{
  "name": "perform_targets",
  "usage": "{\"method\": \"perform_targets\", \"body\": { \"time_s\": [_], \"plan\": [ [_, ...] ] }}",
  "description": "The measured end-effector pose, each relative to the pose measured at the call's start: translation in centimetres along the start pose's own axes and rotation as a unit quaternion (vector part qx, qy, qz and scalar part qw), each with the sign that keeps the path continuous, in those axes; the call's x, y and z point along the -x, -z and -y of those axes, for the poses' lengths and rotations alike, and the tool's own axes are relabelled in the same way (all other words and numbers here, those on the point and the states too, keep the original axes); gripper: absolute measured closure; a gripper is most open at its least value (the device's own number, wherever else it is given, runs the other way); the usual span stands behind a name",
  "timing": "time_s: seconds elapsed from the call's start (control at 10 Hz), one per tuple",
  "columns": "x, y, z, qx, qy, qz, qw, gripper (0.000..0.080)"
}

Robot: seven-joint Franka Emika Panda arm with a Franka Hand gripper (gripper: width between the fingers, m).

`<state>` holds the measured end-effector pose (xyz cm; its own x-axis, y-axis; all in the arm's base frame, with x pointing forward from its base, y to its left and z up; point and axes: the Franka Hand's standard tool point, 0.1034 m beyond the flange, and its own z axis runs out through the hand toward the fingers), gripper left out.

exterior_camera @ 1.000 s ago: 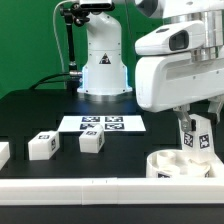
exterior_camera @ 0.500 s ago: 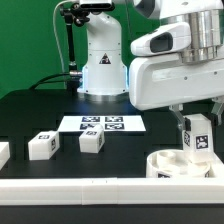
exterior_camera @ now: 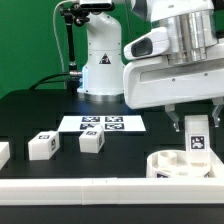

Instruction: Assemble stool

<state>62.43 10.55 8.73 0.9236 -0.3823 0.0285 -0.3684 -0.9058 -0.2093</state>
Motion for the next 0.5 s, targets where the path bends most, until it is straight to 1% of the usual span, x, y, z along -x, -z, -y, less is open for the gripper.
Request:
{"method": "perform_targets", "body": {
  "time_s": [0.1, 0.3, 0.4, 0.5],
  "plan": [
    [0.02, -0.02, 0.01, -0.001, -0.03, 0.0, 1.0, 0.0459],
    [0.09, -0.05, 0.0, -0.008, -0.129, 0.007, 0.992, 0.0459],
    [0.14, -0.08, 0.06, -0.008, -0.154, 0.008, 0.988, 0.0459],
    [0.21, -0.12, 0.09, -0.011, -0.206, 0.014, 0.978, 0.0459]
  ]
}}
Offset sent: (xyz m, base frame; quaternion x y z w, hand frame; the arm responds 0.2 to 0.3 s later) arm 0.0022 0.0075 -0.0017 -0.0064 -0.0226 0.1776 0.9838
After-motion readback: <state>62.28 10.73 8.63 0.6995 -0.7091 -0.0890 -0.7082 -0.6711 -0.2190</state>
